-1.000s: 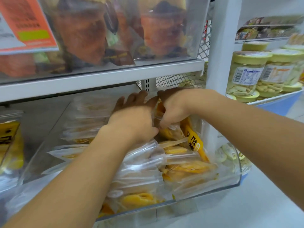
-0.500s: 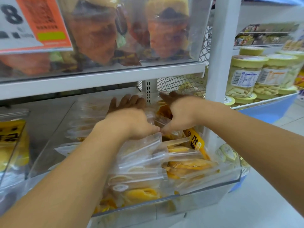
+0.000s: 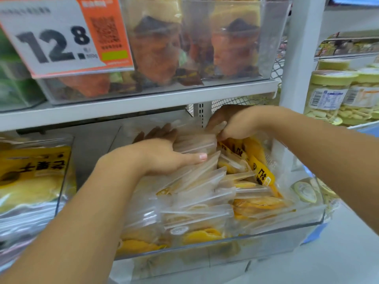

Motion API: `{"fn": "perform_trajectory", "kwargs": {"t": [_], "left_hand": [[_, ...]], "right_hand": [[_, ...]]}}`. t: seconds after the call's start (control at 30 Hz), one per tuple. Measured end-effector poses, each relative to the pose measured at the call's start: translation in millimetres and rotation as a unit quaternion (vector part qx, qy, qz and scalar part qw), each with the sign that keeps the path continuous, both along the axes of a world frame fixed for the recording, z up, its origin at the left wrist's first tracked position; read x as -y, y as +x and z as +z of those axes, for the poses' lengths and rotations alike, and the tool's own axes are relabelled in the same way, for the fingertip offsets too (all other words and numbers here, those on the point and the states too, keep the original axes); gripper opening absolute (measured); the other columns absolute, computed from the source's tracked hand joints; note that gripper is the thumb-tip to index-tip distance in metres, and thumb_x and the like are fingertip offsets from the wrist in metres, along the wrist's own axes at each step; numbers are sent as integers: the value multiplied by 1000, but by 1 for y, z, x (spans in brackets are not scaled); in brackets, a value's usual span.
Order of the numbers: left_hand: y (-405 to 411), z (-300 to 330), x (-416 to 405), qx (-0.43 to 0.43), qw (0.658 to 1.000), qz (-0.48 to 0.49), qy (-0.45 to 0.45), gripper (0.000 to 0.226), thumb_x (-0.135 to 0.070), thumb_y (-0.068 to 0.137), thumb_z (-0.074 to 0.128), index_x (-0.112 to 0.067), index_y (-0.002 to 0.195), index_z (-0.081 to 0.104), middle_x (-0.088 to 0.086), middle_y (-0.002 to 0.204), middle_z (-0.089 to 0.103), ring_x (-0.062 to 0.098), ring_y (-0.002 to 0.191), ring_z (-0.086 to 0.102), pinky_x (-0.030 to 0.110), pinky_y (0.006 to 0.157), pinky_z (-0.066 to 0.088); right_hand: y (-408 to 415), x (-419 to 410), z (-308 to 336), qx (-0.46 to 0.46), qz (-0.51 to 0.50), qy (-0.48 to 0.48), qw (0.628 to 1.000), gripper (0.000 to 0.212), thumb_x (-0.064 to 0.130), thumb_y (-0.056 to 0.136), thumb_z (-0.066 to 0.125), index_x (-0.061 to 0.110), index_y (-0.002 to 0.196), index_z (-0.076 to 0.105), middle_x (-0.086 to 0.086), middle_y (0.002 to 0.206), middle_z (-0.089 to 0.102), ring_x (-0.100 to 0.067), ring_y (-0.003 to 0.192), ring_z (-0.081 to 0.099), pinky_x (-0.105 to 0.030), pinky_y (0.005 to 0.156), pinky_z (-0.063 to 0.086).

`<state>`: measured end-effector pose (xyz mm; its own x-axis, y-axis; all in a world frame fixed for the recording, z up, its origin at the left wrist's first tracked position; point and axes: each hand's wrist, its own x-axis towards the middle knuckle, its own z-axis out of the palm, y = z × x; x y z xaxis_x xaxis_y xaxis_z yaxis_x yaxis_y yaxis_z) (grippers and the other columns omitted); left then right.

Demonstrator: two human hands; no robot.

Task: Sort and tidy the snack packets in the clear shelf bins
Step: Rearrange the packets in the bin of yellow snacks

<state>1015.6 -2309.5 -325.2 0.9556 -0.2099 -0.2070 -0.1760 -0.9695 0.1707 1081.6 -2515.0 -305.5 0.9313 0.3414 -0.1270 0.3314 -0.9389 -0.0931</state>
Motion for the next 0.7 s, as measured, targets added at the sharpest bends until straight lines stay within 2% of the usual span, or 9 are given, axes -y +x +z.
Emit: {"fn": "perform_trajectory", "kwargs": {"t": [0.07,0.17,0.3,0.37,0.43,0.5,0.6,0.67,0.7], "left_hand": [[-1,-3,-2,-6,1000,12,-14,126,-105,55,27,-39,160,3,-8,167,-15,16,154,-14,42,125,-4],[-3,-6,-2,-7,1000,28,-12,115,-98,68,29,-36,161,6,-6,166,-20,19,153,-19,40,124,-9],[-4,-6,-1,-12,999,26,-20,110,-96,72,23,-34,161,4,-6,166,-20,18,153,-20,38,122,-12],[-4,-5,-4,-16,999,24,-28,99,-89,81,13,-31,161,7,-5,167,-15,17,153,-18,38,122,-11],[-3,-5,-8,-15,999,20,-42,80,-73,96,10,-26,161,16,-2,169,-3,16,154,-12,37,122,-10],[0,-6,-13,-3,999,7,-46,64,-56,105,16,-28,161,4,-3,168,-10,15,154,-14,34,121,-11],[-1,-8,-17,8,998,-11,-60,64,-49,107,24,-31,159,-10,-6,165,-21,13,151,-21,30,120,-13],[-4,-2,-18,15,997,-7,-74,67,-49,107,31,-22,161,2,-3,168,-13,15,154,-11,29,121,-2],[-7,3,-17,23,996,-4,-87,67,-49,106,36,-17,160,14,0,169,1,17,154,3,28,118,11]], "right_hand": [[12,-10,-2,53,24,-10,998,24,26,96,60,26,118,69,-1,132,60,-25,119,57,-38,105,46],[19,-25,-2,52,37,-65,996,21,25,98,57,12,107,71,-7,116,68,-28,105,64,-42,95,52],[21,-32,1,-15,60,-91,994,23,31,105,46,20,109,66,3,115,65,-16,94,59,-33,88,48],[20,-33,0,-33,61,-50,996,23,39,106,43,28,101,62,7,99,64,-12,83,56,-30,79,44],[19,-37,-3,-32,70,7,997,29,44,105,42,30,92,64,8,93,65,-18,86,59,-31,82,46],[18,-44,-10,-15,87,65,994,31,41,104,44,28,89,68,6,92,67,-18,87,60,-31,82,47],[16,-55,-16,-4,104,105,989,29,33,104,48,35,78,61,14,83,62,-11,82,58,-26,75,42],[14,-61,-13,-14,102,65,993,28,32,105,46,35,81,60,13,88,61,-15,87,58,-28,77,41],[12,-62,-12,-23,95,42,994,25,33,106,44,34,88,62,10,95,62,-17,93,58,-29,81,42]]}}
